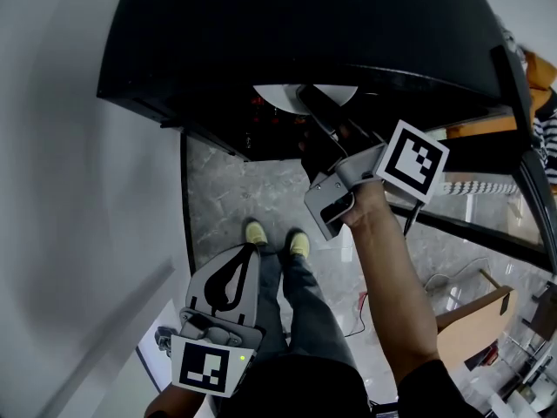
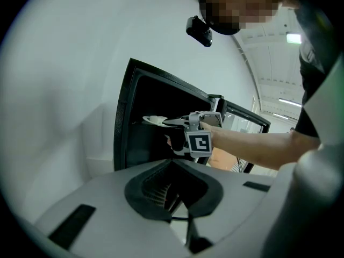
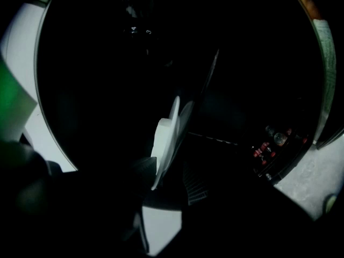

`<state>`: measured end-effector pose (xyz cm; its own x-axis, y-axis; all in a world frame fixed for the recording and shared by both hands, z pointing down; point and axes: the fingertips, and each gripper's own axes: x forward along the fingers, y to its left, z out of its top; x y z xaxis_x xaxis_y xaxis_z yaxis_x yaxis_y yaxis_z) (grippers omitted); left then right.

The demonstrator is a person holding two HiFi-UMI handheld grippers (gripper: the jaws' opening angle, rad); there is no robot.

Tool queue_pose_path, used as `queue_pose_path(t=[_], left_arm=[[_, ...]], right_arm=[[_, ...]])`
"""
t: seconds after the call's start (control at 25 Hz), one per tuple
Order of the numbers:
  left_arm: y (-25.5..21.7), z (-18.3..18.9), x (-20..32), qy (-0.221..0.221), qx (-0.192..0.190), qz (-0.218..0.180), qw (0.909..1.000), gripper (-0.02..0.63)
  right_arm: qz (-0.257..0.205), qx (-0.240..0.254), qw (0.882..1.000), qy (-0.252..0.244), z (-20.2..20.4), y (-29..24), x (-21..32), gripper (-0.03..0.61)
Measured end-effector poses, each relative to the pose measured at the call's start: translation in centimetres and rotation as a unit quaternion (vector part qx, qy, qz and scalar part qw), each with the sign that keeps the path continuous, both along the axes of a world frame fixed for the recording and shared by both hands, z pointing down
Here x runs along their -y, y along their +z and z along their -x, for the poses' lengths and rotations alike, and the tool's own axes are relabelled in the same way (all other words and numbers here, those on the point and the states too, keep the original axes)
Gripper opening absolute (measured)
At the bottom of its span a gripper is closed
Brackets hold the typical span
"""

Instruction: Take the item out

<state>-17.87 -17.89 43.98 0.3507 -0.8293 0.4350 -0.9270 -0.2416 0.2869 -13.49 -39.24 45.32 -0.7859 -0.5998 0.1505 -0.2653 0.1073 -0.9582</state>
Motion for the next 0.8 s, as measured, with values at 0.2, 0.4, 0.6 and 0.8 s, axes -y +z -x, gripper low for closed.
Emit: queue_pose_path(t=[0.2,0.4,0.6,0.8], left_arm=[[0.1,-0.1,-0.4,0.004,-0.001,0.0,1.0,0.008],[0.1,-1.1,-1.0,0.01,-0.001,0.0,0.9999,0.008],[-0.2,-1.1,-1.6,0.011,-0.001,-0.003,0.9999,0.008],[-0.5,-1.4,-2.1,0.013,0.0,-0.004,0.9999,0.008]], right_arm=[[0.013,0.021,1.0,0.015,0.1,-0.3,-0.1,0.104],[0.035,0.029,0.998,0.032,-0.7,0.0,-0.2,0.089],[0.044,0.046,0.997,0.038,-1.0,-0.3,-1.2,0.061],[0.058,0.078,0.994,0.043,-1.4,-0.1,-2.1,0.043]])
